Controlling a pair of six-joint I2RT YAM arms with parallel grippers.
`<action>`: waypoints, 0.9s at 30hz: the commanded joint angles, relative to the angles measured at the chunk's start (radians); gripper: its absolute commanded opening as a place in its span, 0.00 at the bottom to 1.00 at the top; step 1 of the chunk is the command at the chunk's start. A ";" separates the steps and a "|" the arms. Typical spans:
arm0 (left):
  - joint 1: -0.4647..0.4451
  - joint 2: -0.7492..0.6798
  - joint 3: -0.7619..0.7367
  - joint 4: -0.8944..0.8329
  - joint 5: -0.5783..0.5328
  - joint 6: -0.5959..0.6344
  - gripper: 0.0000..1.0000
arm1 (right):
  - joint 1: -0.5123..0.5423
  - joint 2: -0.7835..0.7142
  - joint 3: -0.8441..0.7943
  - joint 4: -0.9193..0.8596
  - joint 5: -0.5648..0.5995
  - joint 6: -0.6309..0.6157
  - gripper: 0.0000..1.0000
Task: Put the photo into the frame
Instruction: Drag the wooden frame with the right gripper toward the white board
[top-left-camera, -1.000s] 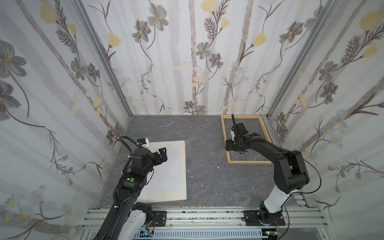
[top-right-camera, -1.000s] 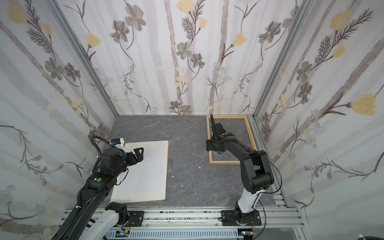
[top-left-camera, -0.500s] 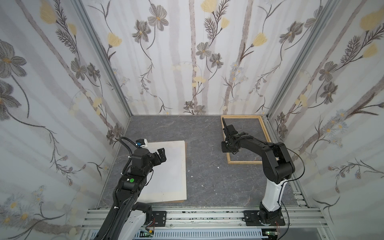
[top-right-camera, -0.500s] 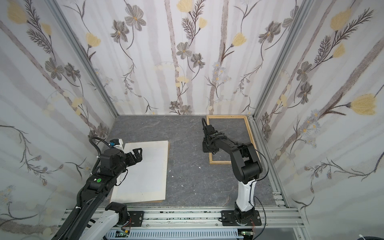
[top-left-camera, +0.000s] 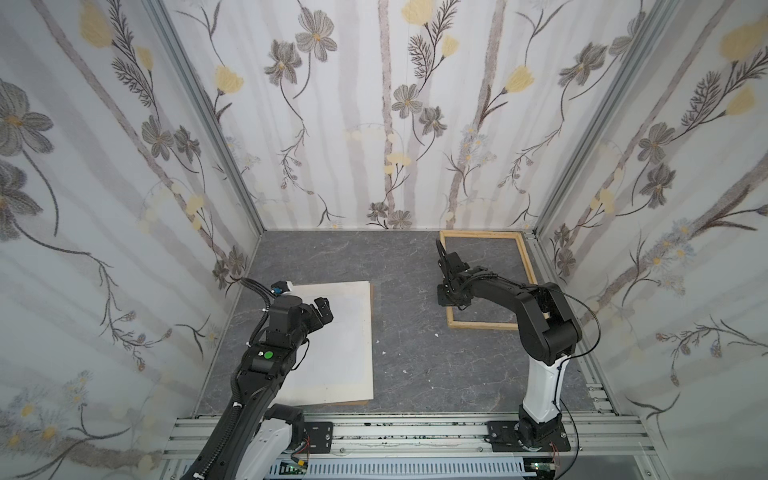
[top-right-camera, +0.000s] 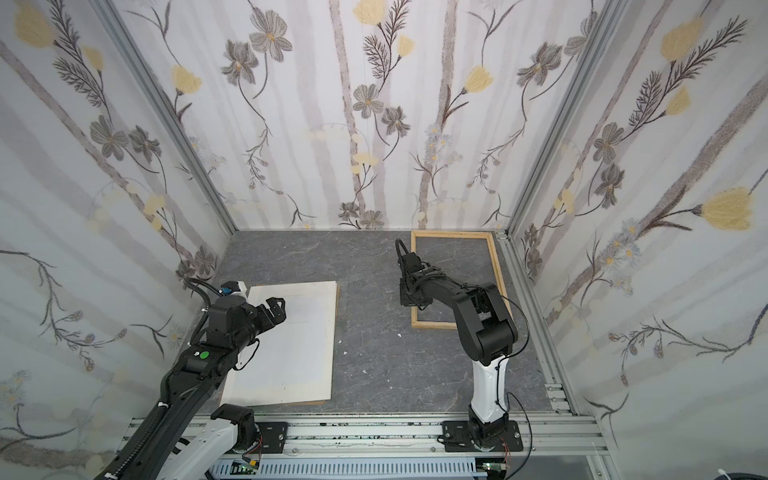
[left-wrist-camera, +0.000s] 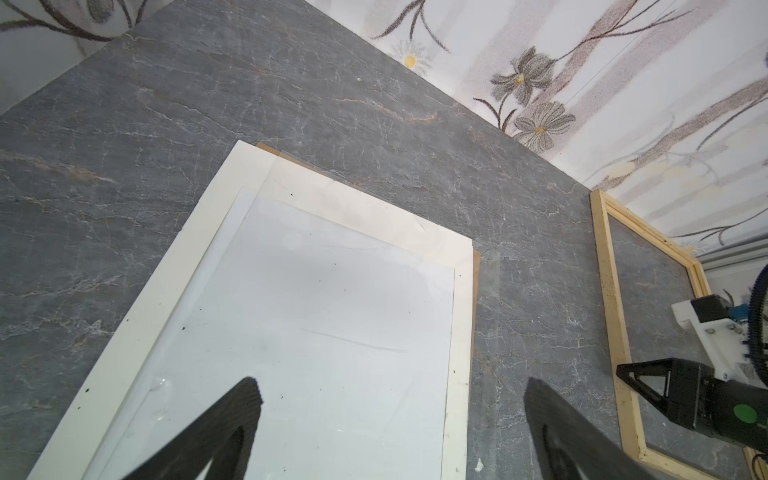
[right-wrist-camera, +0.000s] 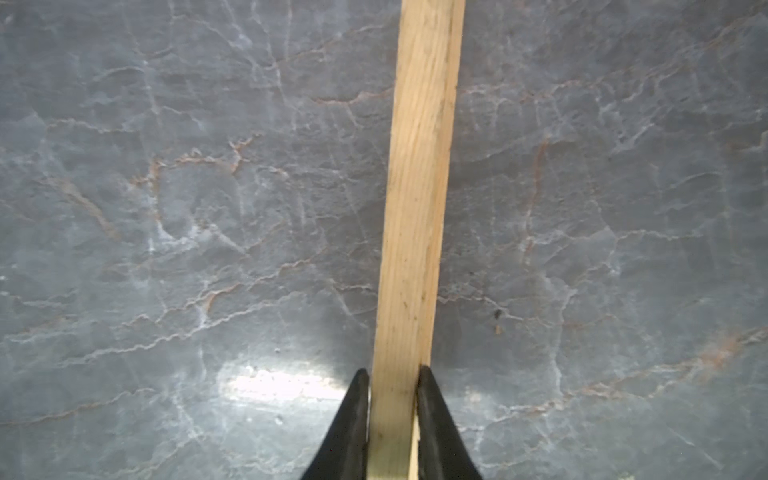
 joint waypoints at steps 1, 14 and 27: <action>0.000 -0.008 0.000 0.026 -0.018 -0.052 1.00 | 0.035 -0.001 -0.015 0.019 -0.029 0.045 0.19; 0.011 0.075 0.050 0.049 -0.049 -0.067 1.00 | 0.235 -0.064 -0.075 0.097 0.006 0.277 0.15; 0.031 0.173 0.032 0.134 -0.079 -0.142 1.00 | 0.345 -0.105 -0.103 0.159 0.033 0.454 0.09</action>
